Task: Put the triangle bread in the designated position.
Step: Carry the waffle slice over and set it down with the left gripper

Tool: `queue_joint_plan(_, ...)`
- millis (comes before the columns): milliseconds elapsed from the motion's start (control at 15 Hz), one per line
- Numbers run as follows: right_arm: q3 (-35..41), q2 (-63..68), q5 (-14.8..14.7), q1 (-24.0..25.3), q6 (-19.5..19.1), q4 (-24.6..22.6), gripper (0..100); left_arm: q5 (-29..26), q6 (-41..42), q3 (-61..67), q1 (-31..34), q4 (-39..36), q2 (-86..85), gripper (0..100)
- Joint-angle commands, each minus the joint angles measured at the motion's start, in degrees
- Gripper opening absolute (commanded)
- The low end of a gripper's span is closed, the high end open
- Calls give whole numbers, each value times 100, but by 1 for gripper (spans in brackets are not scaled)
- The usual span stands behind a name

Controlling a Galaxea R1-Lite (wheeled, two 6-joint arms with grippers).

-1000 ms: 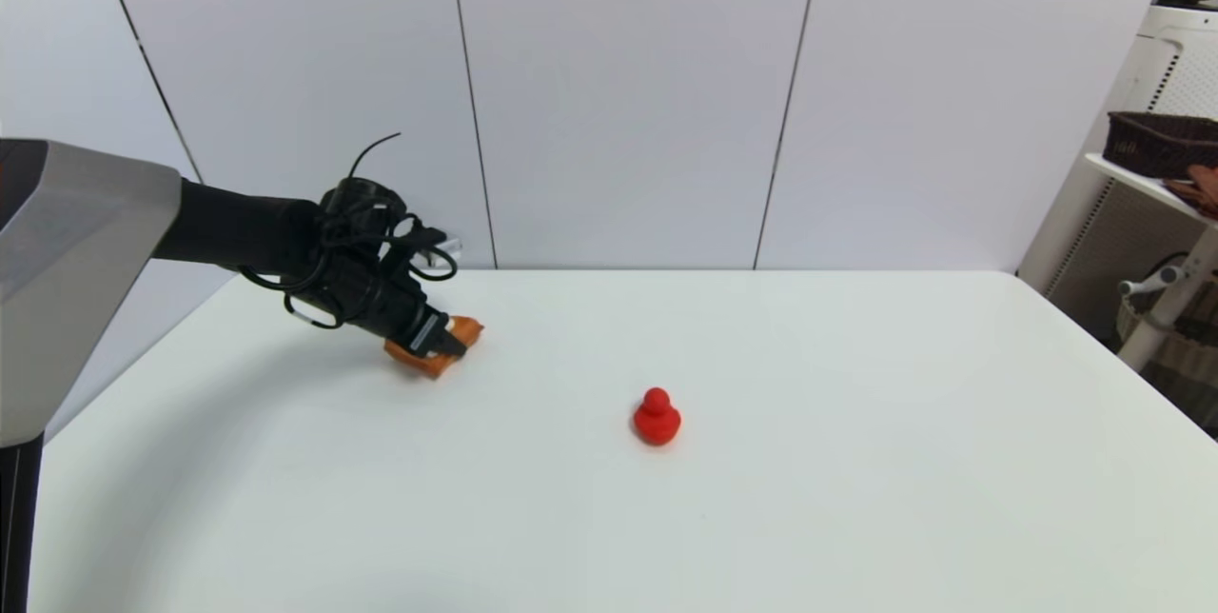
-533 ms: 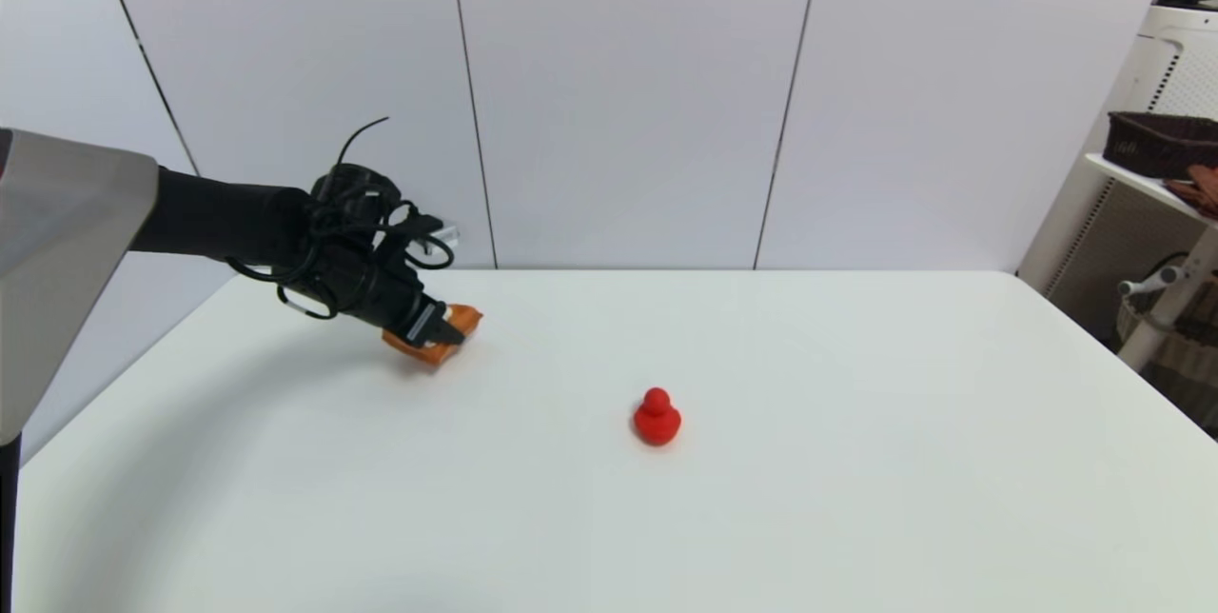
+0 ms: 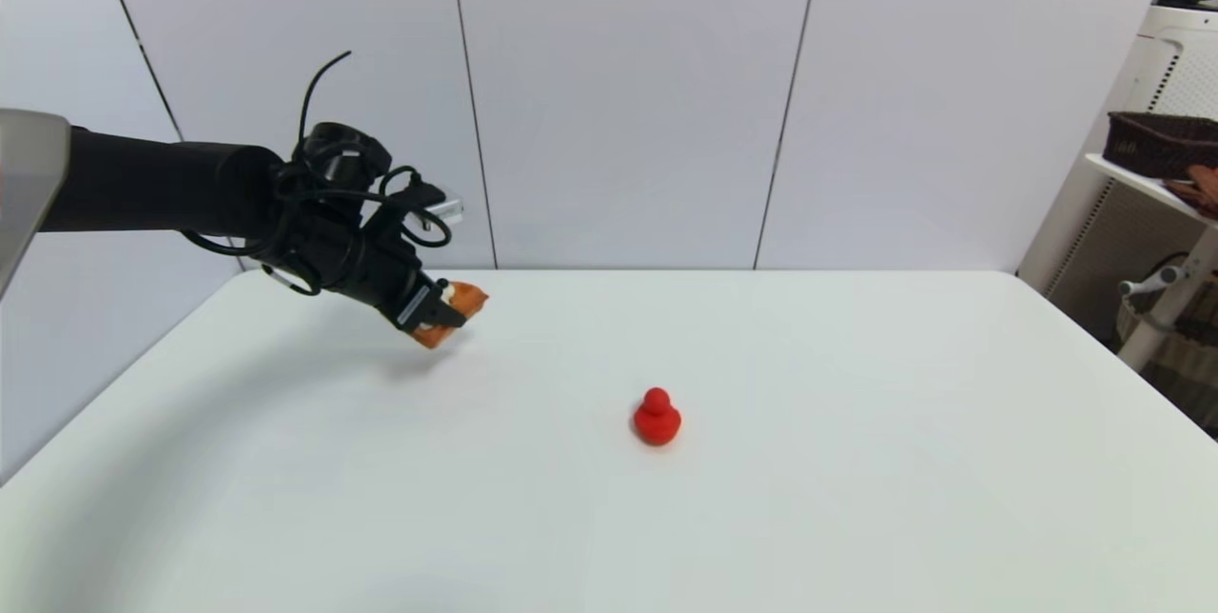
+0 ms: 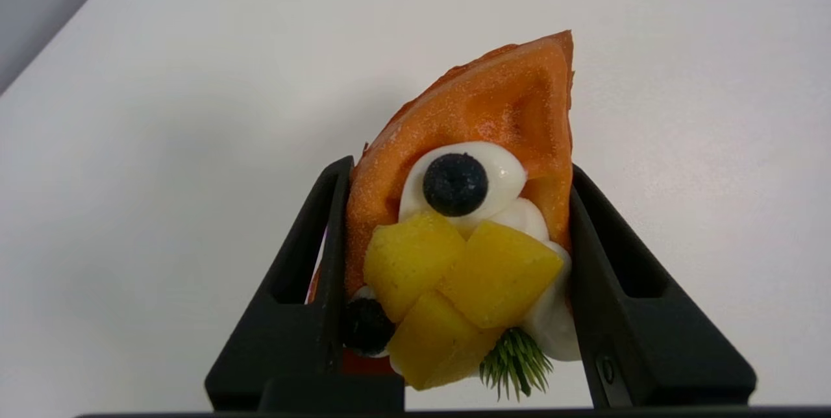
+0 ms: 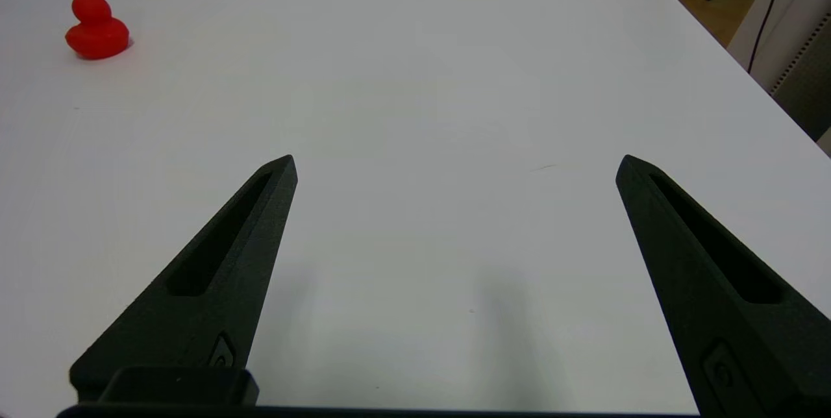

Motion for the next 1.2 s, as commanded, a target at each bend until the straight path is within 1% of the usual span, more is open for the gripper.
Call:
queue_joint_plan(67, -1, 0, 3, 0, -4, 5, 100, -18, 436, -4, -419, 314, -214, 0)
queue_joint_plan(267, -1, 0, 3, 0, -4, 5, 100, -54, 875, -39, -920, 376, -196, 0)
queue_joint_plan(333, -1, 0, 3, 0, -4, 5, 100, -80, 1069, -22, -1175, 376, -170, 0)
queue_joint_plan(667, -1, 0, 3, 0, -4, 5, 100, -414, 1578, 22, -2221, 569, 24, 0)
queue_joint_plan(800, -1, 0, 3, 0, -4, 5, 100, -405, 1587, 22, -2643, 578, 129, 0)
queue_joint_plan(1200, -1, 0, 3, 0, -4, 5, 100, -335, 1438, 145, -3355, 569, 199, 0)
